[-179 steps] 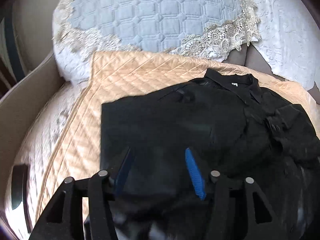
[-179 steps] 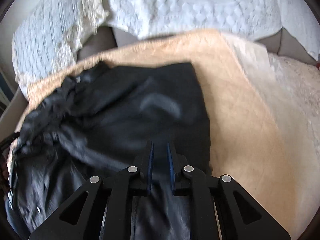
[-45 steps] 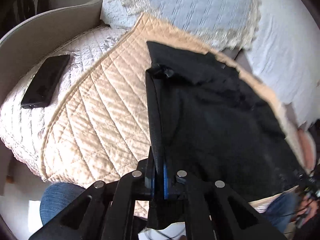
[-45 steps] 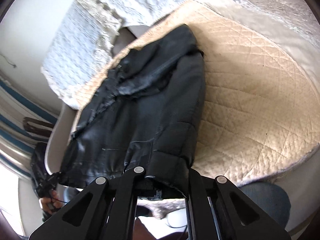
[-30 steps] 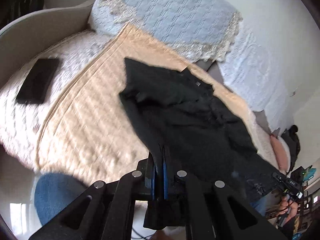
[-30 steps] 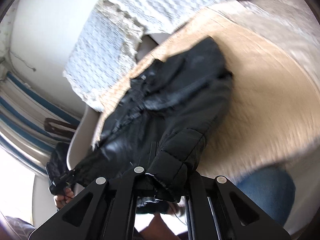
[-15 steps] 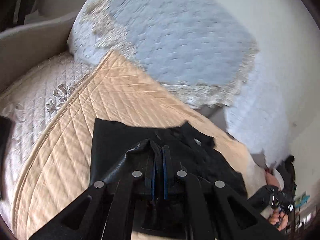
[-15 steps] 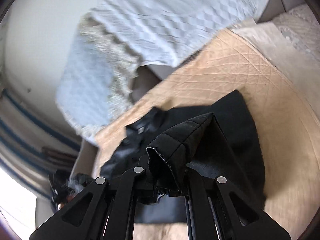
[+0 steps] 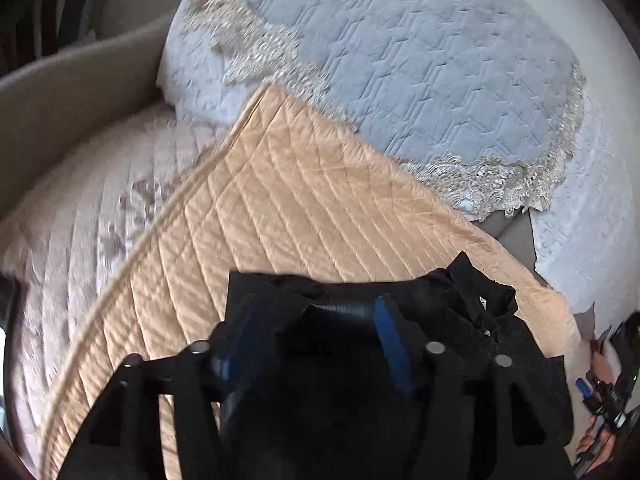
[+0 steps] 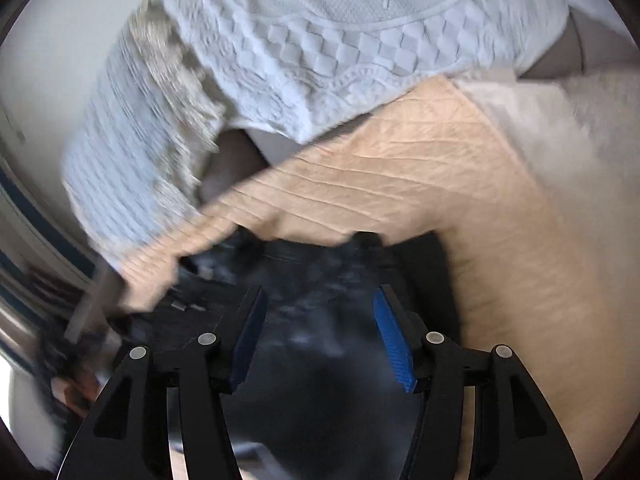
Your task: Fold large clothes
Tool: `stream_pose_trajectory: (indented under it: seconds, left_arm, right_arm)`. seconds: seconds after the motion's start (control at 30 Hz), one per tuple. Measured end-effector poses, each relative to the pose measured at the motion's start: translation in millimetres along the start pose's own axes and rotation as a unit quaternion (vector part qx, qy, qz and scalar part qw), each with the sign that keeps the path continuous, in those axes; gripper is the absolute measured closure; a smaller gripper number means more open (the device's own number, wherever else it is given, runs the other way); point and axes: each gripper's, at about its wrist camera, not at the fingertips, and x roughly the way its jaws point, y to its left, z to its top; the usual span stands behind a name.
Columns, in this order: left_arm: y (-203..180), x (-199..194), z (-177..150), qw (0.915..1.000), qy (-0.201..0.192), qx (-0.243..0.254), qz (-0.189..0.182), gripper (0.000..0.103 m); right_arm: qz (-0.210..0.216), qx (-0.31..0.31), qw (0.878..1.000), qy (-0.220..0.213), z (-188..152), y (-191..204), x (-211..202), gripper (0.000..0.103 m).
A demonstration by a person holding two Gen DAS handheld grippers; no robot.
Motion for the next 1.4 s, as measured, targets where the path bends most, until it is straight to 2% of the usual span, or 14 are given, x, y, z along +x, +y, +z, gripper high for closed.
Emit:
stream_pose_trajectory:
  seconds: [0.13,0.2,0.37,0.4,0.43,0.47,0.53,0.6,0.77,0.9,1.03,1.2,1.3,1.4]
  left_arm:
    - [-19,38,8,0.9961,0.063,0.062,-0.009,0.033]
    - [-29,60,9,0.9916,0.093,0.089,0.015,0.033]
    - [-45,83,5,0.9849,0.107,0.133,0.03,0.035]
    - [-48,84,3,0.9843,0.106,0.138,0.029,0.038]
    - [-50,84,1,0.9835,0.101,0.147,0.03,0.05]
    - [-54,83,-1,0.9824,0.095,0.157,0.033,0.068]
    - [-59,78,-6,0.9807,0.086,0.173,0.032,0.096]
    - [-66,61,-6,0.9818,0.057,0.179,0.027,0.097]
    - [-82,-16,4,0.9812,-0.053,0.18,-0.046,0.097]
    - [-95,-26,27,0.9785,-0.105,0.17,-0.052,0.097]
    - [-87,36,47,0.9875,-0.073,0.14,-0.005,0.097]
    - [-66,126,22,0.9883,0.008,0.133,0.075,0.097]
    - [-62,128,16,0.9888,-0.002,0.127,0.077,0.096]
    - [-57,129,16,0.9905,-0.001,0.117,0.072,0.095]
  right_arm:
    - [-0.034,-0.023,0.998,0.037,9,-5,28,0.046]
    - [-0.056,-0.036,0.997,0.049,14,-6,41,0.046]
    - [-0.057,-0.064,0.992,0.097,20,1,66,0.047]
    - [-0.053,-0.071,0.991,0.1,19,4,67,0.051]
    - [-0.057,-0.079,0.99,0.099,17,8,67,0.078]
    - [-0.063,-0.087,0.989,0.098,16,11,66,0.094]
    - [-0.063,-0.093,0.99,0.084,14,17,59,0.097]
    - [-0.047,-0.102,0.992,0.052,15,28,40,0.097]
    - [0.018,-0.094,0.994,-0.05,27,42,-20,0.097]
    - [0.003,-0.067,0.994,-0.081,51,32,-13,0.097]
    - [-0.035,-0.037,0.998,-0.045,62,7,46,0.097]
    - [-0.084,-0.051,0.995,0.016,47,-8,110,0.094]
    - [-0.107,-0.067,0.992,0.02,39,-14,127,0.088]
    - [-0.099,-0.048,0.994,0.019,35,-26,135,0.085]
